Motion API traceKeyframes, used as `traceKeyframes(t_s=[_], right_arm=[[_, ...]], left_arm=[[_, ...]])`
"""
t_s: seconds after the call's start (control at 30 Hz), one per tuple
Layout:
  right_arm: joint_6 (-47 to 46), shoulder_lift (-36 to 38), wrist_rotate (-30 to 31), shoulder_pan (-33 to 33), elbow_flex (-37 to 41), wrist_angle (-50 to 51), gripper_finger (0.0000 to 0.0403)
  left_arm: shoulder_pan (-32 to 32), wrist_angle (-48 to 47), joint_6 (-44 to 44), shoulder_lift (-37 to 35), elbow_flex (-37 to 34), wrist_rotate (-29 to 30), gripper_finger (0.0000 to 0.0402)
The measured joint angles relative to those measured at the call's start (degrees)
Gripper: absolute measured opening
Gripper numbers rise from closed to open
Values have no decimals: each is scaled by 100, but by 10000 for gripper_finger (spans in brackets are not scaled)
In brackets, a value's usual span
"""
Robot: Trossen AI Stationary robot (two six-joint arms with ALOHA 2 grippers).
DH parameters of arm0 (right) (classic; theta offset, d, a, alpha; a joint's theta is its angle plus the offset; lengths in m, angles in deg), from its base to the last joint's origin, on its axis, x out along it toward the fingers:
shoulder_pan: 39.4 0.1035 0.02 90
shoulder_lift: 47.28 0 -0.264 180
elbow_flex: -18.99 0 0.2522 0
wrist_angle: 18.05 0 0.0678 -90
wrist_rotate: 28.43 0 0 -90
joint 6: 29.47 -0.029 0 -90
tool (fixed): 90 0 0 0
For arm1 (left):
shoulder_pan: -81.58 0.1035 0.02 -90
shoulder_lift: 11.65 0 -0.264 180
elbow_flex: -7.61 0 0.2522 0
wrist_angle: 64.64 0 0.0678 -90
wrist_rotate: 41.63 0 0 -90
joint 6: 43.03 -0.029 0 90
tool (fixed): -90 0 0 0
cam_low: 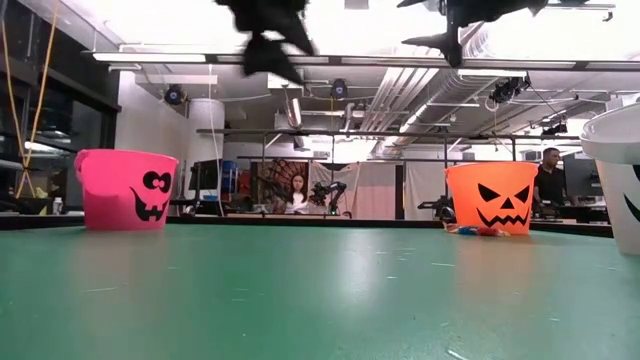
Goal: Sort candy by brand, put in halloween buckets
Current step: Put the pink candy into the orange bucket
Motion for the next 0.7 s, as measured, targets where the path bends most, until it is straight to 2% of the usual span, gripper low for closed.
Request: traceKeyframes(t_s=[0.13, 0.23, 0.33, 0.43, 0.57, 0.7], right_arm=[[108, 0, 373, 211, 0, 238, 275], [151, 0, 543, 308, 0, 387, 275], [153, 0, 545, 343, 0, 460, 275], [238, -2, 490, 345, 0, 568, 275], [399, -2, 488, 345, 2, 813, 275], [567, -2, 483, 345, 2, 1025, 275]], left_arm=[[-618, 155, 2093, -1256, -1328, 523, 225], [-1308, -652, 3453, -1710, -1619, 874, 219], [-2042, -1466, 4728, -1735, -1620, 892, 206], [-2640, -1745, 5651, -1454, -1620, 408, 193], [-3334, -1678, 6562, -885, -1620, -820, 182], [-4064, -1669, 8039, -411, -1620, -1618, 180]])
